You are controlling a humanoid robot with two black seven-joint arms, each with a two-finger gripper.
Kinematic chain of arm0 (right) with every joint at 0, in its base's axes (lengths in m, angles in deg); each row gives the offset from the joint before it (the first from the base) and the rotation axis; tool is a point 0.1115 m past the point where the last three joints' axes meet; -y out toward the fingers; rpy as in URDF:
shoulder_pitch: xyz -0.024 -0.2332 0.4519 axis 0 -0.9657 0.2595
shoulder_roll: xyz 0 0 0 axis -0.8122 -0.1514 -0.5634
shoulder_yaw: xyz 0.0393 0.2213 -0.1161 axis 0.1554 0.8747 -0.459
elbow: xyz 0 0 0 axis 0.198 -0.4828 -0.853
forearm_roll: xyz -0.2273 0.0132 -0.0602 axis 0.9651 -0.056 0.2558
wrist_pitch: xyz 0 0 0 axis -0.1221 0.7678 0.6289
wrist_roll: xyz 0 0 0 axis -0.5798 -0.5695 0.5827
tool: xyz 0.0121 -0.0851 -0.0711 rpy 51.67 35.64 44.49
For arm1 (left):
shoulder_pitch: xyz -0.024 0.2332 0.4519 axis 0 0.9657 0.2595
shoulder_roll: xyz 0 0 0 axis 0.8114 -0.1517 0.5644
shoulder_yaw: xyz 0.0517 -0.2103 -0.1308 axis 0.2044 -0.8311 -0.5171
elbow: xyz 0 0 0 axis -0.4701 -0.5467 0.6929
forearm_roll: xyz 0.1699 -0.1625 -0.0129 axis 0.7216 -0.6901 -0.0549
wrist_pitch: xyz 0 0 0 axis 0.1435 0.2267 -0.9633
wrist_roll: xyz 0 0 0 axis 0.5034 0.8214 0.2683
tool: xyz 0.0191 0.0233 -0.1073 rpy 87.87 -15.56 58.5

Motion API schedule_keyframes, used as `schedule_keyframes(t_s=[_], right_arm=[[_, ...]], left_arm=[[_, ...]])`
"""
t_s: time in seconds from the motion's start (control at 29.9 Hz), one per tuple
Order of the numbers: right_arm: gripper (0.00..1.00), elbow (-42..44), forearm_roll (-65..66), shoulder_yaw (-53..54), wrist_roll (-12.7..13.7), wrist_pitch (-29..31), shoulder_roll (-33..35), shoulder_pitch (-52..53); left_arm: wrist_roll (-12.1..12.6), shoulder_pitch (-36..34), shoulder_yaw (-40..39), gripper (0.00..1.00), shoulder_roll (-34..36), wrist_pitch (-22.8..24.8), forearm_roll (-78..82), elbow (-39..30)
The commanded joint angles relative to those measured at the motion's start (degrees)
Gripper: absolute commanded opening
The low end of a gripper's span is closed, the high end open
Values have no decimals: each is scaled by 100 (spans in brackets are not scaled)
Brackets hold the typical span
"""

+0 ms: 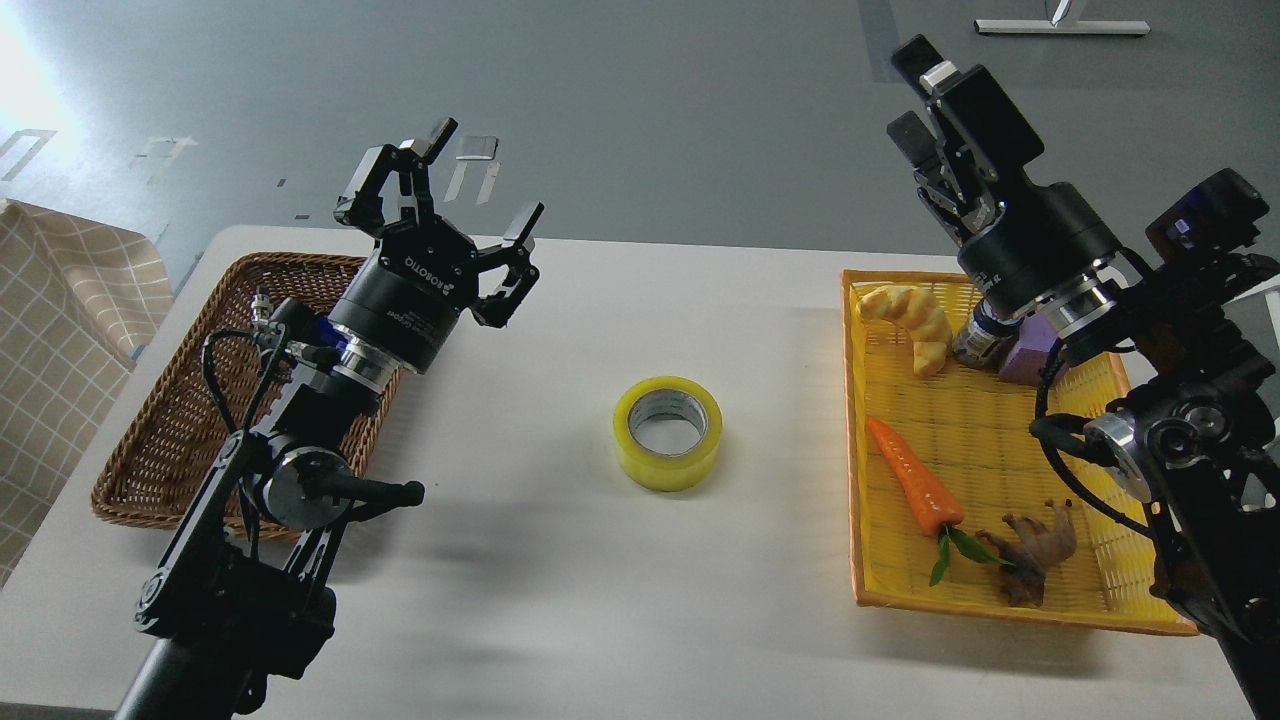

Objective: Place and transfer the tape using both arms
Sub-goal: 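Open the right gripper and raise the right arm away from the tape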

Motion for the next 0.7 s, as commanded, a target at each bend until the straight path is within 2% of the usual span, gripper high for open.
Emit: schedule_keyframes(t_s=[0.0,0.17,0.43,0.67], right_arm=[[100,-230,-699,150,-5,-50,-417,-21],[100,-257,-894,370,30,-24,-990,-170],[100,-240,-1017,300,250,-41,-990,-276],[100,-231,-1017,370,241,-129,-990,-259]], left_arm=[[-60,-178,2,98,122,-3,0,-10],[-271,-195,-42,98,148,23,-18,-45],[-254,-187,-86,98,140,164,-114,-45],[-210,-160,-59,98,122,-152,-97,-19]])
